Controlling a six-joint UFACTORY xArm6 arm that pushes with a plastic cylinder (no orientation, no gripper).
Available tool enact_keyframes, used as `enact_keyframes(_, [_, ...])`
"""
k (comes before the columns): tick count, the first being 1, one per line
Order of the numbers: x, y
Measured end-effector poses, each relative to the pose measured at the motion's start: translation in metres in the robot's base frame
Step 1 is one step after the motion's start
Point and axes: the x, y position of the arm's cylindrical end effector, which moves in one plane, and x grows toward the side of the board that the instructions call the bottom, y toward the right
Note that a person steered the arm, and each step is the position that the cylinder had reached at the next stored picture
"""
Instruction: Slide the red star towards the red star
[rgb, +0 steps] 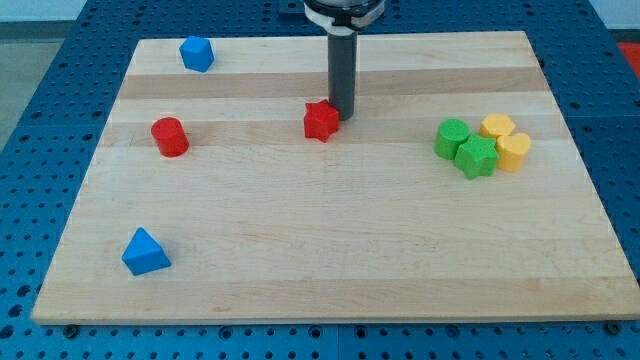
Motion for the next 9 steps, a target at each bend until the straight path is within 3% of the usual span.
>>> enact_keyframes(2, [0.026,-0.057])
enact_keyframes(5, [0.026,-0.057])
enact_keyframes(7, [0.058,-0.039])
enact_keyframes(9, [0.076,-0.058])
